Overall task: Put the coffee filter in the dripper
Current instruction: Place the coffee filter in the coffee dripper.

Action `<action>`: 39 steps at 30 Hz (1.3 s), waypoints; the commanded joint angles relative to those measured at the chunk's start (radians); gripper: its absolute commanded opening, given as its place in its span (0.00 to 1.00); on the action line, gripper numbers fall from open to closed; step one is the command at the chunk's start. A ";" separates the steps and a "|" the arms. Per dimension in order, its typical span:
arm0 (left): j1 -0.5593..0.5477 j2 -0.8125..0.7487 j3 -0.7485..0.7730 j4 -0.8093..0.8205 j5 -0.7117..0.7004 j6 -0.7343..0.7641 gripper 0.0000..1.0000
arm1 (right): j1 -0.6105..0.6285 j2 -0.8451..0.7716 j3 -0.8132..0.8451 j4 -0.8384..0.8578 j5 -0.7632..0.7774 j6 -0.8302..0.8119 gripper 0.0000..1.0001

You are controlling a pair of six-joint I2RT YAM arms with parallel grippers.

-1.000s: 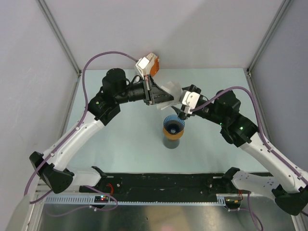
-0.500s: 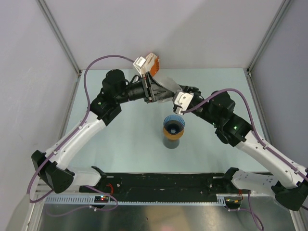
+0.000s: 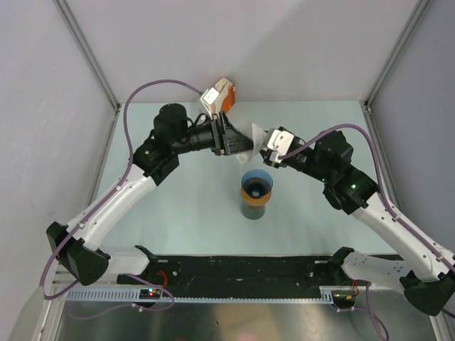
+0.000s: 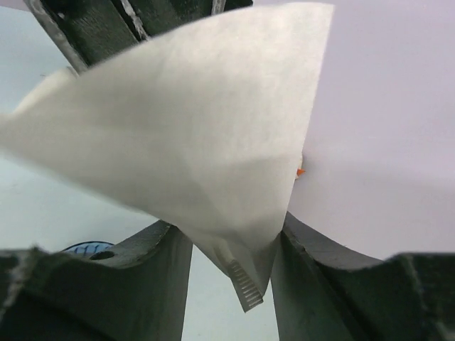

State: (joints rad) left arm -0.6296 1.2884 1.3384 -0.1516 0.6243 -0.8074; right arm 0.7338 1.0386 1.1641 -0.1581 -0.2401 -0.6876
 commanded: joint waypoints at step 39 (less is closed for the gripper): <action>-0.185 0.092 0.254 -0.641 -0.301 0.591 0.00 | -0.405 -0.229 0.111 -0.620 -0.255 0.490 0.80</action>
State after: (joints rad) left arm -0.8124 1.2934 1.5082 -0.7059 0.3988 -0.2844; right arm 0.3485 0.7959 1.2285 -0.6811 -0.5198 -0.2352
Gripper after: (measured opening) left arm 0.011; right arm 0.806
